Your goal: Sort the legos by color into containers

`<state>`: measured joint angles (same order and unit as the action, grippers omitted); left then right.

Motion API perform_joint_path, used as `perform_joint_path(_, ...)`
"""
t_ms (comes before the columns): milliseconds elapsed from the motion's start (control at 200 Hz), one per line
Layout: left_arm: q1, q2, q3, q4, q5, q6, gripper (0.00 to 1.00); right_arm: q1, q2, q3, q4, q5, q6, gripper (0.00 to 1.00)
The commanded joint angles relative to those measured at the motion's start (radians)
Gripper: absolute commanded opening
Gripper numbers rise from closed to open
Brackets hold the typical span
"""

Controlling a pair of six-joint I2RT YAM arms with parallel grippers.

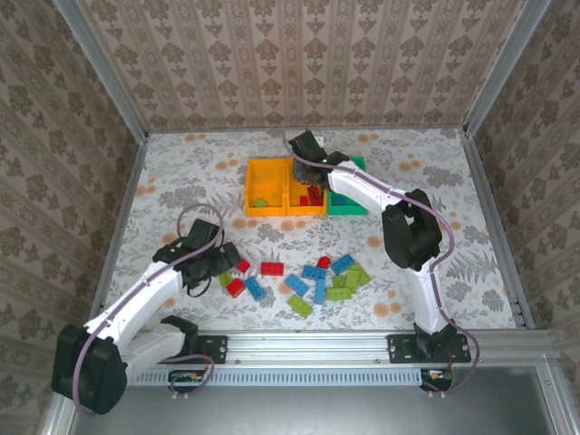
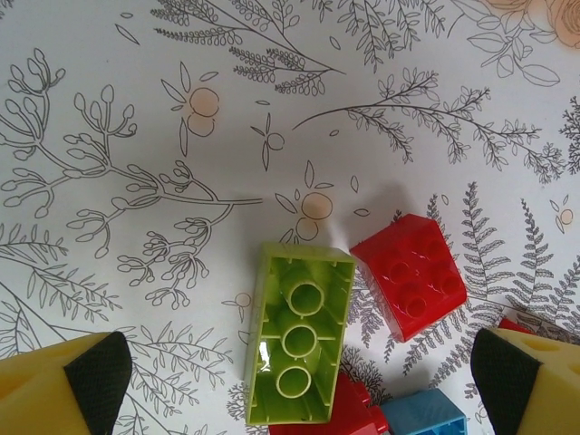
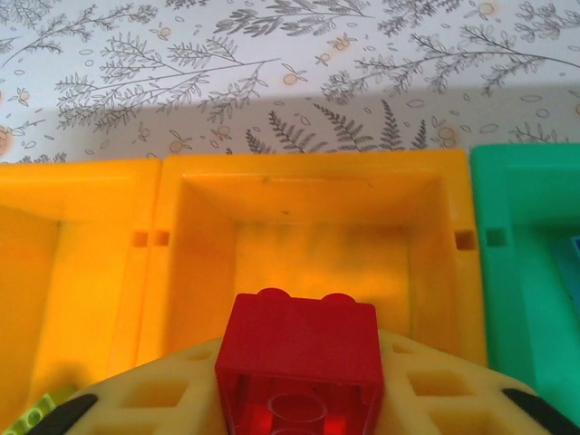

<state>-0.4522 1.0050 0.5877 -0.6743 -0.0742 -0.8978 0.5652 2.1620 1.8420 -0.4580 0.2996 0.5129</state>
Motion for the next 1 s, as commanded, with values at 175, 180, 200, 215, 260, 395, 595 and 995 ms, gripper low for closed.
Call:
perform_joint_path(175,-0.058,0.102,0.069,-0.063,0.057,-0.102,1.00,-0.013,0.009,0.038,-0.056,-0.039,-0.011,0.52)
perform_joint_path(180,-0.058,0.103,0.068,-0.063,0.058,-0.105,1.00,-0.013,0.009,0.037,-0.056,-0.040,-0.012,0.52)
perform_joint_path(200,-0.060,0.104,0.064,-0.062,0.062,-0.122,1.00,-0.013,0.007,0.036,-0.053,-0.048,-0.012,0.53)
perform_joint_path(215,-0.061,0.105,0.062,-0.060,0.067,-0.133,1.00,-0.013,0.006,0.037,-0.052,-0.053,-0.013,0.53)
perform_joint_path(260,-0.066,0.106,0.052,-0.048,0.075,-0.159,1.00,-0.013,0.006,0.038,-0.048,-0.064,-0.014,0.53)
perform_joint_path(395,-0.095,0.104,0.053,-0.054,0.068,-0.184,1.00,-0.013,-0.005,0.034,-0.051,-0.076,-0.015,0.58)
perform_joint_path(595,-0.111,0.102,0.031,-0.115,0.042,-0.121,0.96,-0.019,-0.041,-0.003,-0.042,-0.081,-0.026,0.61)
perform_joint_path(995,-0.104,0.125,-0.026,-0.069,0.009,-0.076,0.78,-0.037,-0.130,-0.101,-0.040,-0.068,-0.008,0.64)
